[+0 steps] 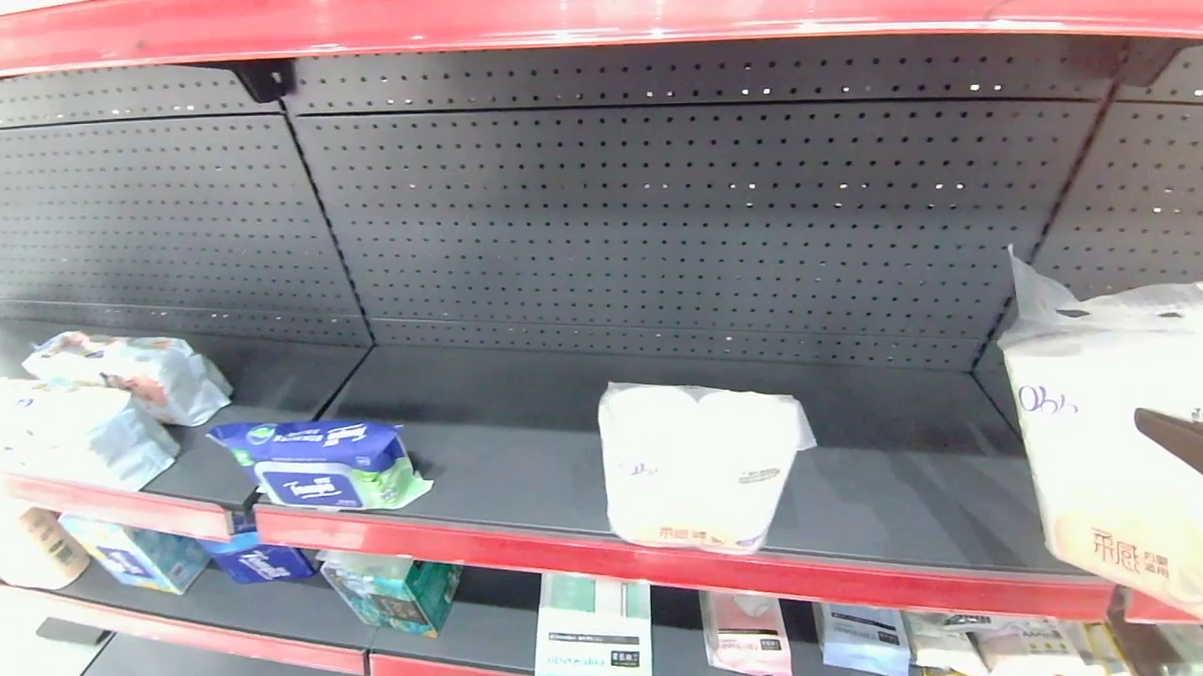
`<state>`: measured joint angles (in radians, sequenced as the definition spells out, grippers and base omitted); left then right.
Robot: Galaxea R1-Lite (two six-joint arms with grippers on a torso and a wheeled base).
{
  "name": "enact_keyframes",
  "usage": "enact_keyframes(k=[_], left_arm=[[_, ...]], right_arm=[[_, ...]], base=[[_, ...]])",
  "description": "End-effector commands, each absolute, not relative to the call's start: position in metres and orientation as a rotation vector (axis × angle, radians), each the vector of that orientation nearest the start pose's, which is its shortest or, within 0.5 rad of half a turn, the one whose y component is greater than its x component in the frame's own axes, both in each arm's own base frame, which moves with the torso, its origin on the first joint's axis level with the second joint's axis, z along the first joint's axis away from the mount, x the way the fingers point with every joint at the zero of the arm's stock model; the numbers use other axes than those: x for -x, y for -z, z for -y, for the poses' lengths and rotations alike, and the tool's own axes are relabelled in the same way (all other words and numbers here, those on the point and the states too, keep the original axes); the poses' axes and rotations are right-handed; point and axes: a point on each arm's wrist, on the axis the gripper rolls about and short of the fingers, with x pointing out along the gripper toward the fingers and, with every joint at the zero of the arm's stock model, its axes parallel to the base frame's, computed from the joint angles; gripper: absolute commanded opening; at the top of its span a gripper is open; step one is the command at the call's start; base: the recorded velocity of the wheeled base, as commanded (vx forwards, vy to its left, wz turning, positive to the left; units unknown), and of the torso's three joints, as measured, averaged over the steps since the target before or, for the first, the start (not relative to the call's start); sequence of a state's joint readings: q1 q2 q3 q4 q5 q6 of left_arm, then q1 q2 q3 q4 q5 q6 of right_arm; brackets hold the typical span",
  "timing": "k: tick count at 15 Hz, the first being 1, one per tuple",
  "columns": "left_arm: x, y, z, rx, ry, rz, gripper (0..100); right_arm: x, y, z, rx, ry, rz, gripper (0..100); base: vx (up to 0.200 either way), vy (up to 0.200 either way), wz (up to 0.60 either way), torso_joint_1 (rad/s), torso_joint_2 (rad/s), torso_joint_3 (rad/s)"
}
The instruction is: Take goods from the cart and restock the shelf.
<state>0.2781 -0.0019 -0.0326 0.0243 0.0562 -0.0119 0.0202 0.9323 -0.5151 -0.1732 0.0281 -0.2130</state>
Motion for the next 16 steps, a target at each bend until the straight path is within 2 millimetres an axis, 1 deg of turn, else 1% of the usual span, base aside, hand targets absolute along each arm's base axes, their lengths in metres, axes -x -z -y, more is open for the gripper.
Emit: enact_keyframes(k=[1,3,5,6,7,9,11,15,16], left_arm=[[0.025,-0.082,0.006,0.011,-0.337,0.01,100],[0.025,-0.082,0.006,0.028,-0.345,0.013,100],[0.024,-0.081,0.006,0.056,-0.339,0.013,100],[0.024,-0.081,0.006,0.056,-0.339,0.013,100],[0.024,-0.08,0.006,0.056,-0.339,0.014,100],[0.022,-0.077,0.005,0.054,-0.325,0.026,100],[0.022,-0.076,0.006,0.046,-0.273,0.008,100],[0.022,-0.076,0.006,0.027,-0.268,0.004,100],[0.022,-0.075,0.006,0.019,-0.268,0.001,100]], right_arm=[[-0.118,-0.212,-0.001,0.21,-0.063,-0.268,0],[-0.127,-0.211,0.001,0.206,-0.048,-0.278,0],[-0.145,-0.208,0.004,0.204,-0.033,-0.288,0],[-0.145,-0.208,0.004,0.204,-0.033,-0.288,0],[-0.169,-0.205,0.004,0.197,-0.068,-0.289,0],[-0.192,-0.204,0.003,0.19,-0.115,-0.287,0],[-0.204,-0.199,0.003,0.184,-0.151,-0.292,0],[-0.229,-0.183,0.002,0.176,-0.197,-0.299,0],[-0.238,-0.18,0.002,0.171,-0.23,-0.284,0]], base=[[0.0,0.0,0.0,0.0,0.0,0.0],[0.0,0.0,0.0,0.0,0.0,0.0],[0.0,0.0,0.0,0.0,0.0,0.0],[0.0,0.0,0.0,0.0,0.0,0.0],[0.0,0.0,0.0,0.0,0.0,0.0],[0.0,0.0,0.0,0.0,0.0,0.0],[0.0,0.0,0.0,0.0,0.0,0.0],[0.0,0.0,0.0,0.0,0.0,0.0],[0.0,0.0,0.0,0.0,0.0,0.0]])
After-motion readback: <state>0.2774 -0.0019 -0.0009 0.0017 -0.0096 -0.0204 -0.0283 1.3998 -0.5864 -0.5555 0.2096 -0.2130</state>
